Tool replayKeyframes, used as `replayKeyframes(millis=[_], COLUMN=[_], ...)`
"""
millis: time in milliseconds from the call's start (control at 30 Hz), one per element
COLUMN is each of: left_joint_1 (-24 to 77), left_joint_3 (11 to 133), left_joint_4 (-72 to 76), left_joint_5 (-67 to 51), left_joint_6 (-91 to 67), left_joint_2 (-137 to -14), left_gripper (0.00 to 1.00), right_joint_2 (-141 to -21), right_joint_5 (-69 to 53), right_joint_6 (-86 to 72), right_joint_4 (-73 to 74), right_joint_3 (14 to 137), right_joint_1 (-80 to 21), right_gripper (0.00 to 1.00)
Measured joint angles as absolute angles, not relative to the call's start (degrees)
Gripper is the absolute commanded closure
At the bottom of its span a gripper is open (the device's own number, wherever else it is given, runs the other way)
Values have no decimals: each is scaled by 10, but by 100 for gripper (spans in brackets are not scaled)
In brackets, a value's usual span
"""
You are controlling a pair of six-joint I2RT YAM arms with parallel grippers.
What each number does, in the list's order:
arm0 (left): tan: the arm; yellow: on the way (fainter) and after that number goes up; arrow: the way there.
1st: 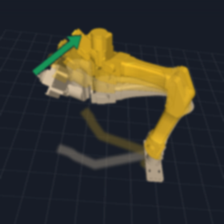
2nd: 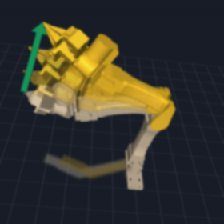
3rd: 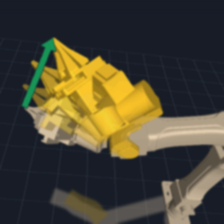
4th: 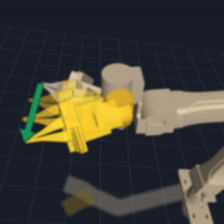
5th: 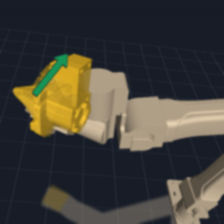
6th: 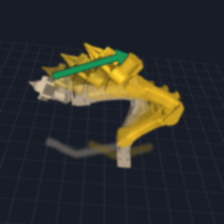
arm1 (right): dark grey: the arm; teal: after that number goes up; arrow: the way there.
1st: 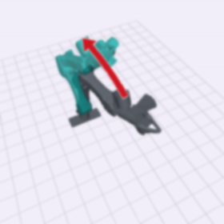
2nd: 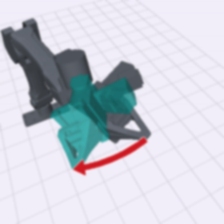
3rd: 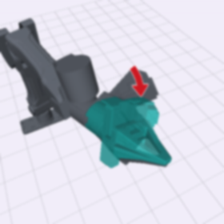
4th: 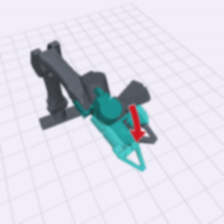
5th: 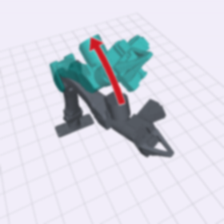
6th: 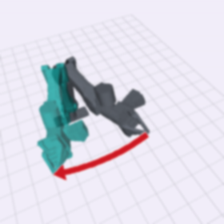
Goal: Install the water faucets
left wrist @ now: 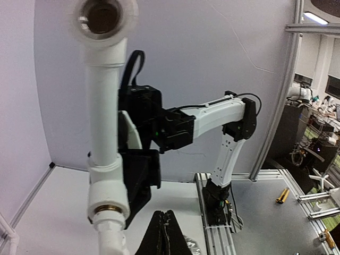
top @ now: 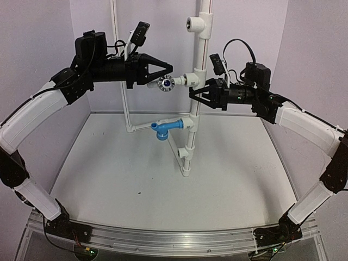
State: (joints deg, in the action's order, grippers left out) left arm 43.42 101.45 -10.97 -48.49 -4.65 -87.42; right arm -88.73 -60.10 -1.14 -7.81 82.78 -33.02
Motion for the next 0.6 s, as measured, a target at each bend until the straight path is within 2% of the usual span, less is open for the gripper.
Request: replayKeyframes(millis=[300, 600], left_joint_1=[458, 466], left_joint_3=[1025, 962], left_joint_4=[-167, -182], left_joint_5=[-498, -460], left_joint_6=[-27, -13], left_joint_2=[-872, -829], left_gripper=[100, 100], right_joint_2=[-888, -888], right_joint_5=[-599, -596], right_joint_6=[-13, -15], right_joint_4=[-78, -78], right_joint_3=[829, 829], right_joint_1=[-330, -330], right_gripper=[100, 100])
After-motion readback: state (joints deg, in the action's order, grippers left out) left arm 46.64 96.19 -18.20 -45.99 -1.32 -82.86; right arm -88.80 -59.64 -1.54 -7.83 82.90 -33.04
